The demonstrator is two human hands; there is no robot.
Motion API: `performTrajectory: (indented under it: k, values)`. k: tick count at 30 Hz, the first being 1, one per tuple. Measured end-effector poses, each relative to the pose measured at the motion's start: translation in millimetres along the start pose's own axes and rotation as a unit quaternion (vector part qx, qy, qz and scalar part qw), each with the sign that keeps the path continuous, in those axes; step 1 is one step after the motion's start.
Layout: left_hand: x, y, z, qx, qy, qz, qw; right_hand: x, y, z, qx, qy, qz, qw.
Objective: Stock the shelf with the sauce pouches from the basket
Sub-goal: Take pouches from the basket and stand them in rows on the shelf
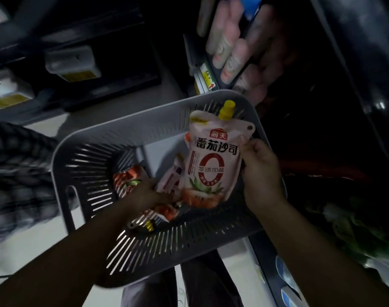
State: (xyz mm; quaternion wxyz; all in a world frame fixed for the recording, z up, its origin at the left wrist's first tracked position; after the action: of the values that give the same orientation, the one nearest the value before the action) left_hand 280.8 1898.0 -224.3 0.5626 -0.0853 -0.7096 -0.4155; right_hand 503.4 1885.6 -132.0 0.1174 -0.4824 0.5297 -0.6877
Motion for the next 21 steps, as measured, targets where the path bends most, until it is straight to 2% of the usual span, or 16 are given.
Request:
performTrajectory:
  k: [4, 9, 12, 15, 18, 21]
  values:
    - [43.3, 26.5, 5.9, 0.138, 0.055, -0.025, 0.989, 7.6, -11.5, -3.8, -0.056, -0.017, -0.053, 0.997]
    - [100.9, 71.9, -2.0, 0.213, 0.106, -0.086, 0.968, 27.5, -42.4, -17.4, -0.125, -0.030, -0.118, 0.985]
    - [140.2, 107.3, -8.8, 0.264, 0.130, -0.138, 0.946, 46.2, -59.1, -32.5, -0.165, -0.047, -0.190, 0.967]
    - [177.9, 139.7, -10.0, 0.258, 0.175, -0.191, 0.931, 67.4, -91.7, -49.9, -0.165, -0.102, -0.186, 0.963]
    - [221.5, 169.8, -6.9, 0.178, 0.235, -0.260, 0.920, 87.6, -135.5, -57.8, -0.167, -0.172, -0.143, 0.960]
    - [260.3, 188.8, 0.7, 0.169, 0.247, -0.302, 0.905, 113.7, -177.2, -67.4, -0.161, -0.263, -0.127, 0.943]
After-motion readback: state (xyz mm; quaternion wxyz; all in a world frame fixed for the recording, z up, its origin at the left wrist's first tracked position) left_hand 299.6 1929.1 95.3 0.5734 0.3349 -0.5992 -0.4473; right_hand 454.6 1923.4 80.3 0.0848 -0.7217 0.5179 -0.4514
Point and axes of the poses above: each hand's wrist, its own x-axis away from the middle knuckle, its own z-axis out of the back of the hand, y = z × x, the point moved 7 cm from there along -x, towards the middle knuckle
